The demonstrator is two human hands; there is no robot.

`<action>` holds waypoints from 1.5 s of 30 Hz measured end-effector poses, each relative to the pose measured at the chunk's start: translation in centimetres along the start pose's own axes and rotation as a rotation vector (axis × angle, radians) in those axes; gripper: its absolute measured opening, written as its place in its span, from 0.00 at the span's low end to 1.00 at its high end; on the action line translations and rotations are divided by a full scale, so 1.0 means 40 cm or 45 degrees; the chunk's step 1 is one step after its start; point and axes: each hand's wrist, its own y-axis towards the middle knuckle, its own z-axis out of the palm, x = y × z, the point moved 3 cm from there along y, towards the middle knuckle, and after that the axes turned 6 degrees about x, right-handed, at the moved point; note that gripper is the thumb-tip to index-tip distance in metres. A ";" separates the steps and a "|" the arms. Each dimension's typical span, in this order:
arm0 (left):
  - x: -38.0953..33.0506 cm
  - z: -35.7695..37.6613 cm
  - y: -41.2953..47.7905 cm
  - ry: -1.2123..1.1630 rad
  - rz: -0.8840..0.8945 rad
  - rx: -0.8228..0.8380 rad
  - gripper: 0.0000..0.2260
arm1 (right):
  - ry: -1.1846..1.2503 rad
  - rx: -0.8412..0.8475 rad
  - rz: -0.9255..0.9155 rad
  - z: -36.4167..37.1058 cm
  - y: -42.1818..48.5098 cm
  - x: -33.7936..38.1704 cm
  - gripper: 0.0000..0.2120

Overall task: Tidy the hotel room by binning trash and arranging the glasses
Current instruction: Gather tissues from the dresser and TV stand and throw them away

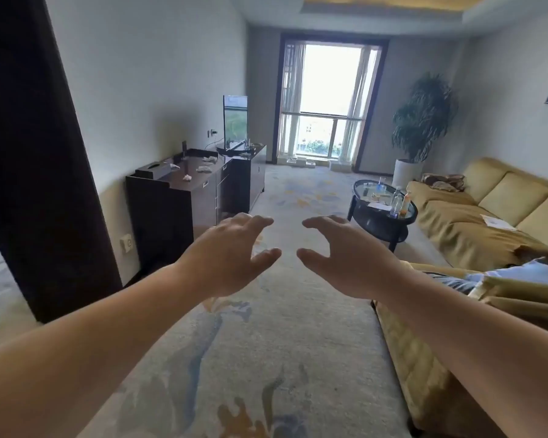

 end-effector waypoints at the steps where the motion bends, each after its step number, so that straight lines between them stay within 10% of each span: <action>1: 0.018 0.002 0.023 -0.009 -0.010 0.005 0.27 | 0.005 0.010 0.002 0.004 0.029 -0.005 0.27; 45: 0.726 0.225 1.123 -0.035 -0.120 0.079 0.27 | -0.014 0.041 -0.003 0.201 1.305 -0.450 0.27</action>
